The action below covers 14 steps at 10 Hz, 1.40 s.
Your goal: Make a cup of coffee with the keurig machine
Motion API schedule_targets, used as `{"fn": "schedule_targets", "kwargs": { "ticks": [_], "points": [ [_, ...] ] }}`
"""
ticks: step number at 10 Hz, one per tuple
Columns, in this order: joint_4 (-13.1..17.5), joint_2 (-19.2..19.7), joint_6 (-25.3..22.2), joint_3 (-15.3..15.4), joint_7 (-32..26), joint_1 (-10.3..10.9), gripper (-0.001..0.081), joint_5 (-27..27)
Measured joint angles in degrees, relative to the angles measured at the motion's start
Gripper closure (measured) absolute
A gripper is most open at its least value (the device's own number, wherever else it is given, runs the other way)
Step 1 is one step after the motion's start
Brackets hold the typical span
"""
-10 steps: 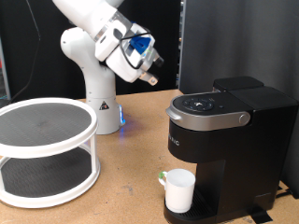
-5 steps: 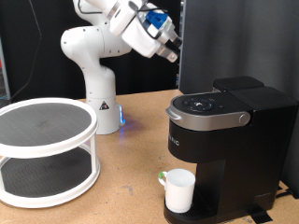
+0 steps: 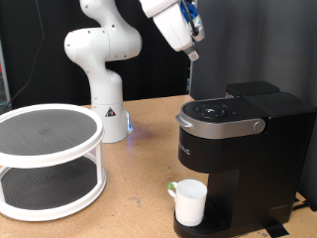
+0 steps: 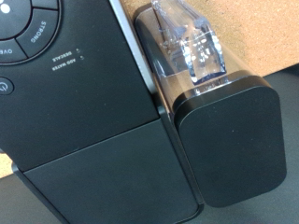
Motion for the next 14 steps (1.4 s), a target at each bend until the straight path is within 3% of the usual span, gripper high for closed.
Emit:
{"fn": "schedule_targets", "kwargs": {
  "ticks": [1,3,5,7,9,14],
  "points": [
    [-0.2,-0.1,0.7,0.0,-0.2,0.0,0.0001,0.0],
    [0.5,0.1,-0.6,1.9,-1.0,0.0,0.0001,-10.9],
    [3.5,1.2,-4.8,4.4,-1.0,0.0,0.0001,-19.7],
    [8.2,3.6,-8.5,5.0,-3.2,0.4,0.0001,-20.6],
    [11.4,5.6,-8.1,5.0,-4.8,0.5,0.0001,-20.6],
    [16.0,10.2,-5.5,5.1,-0.8,0.5,0.0001,-20.1]
  ]
}}
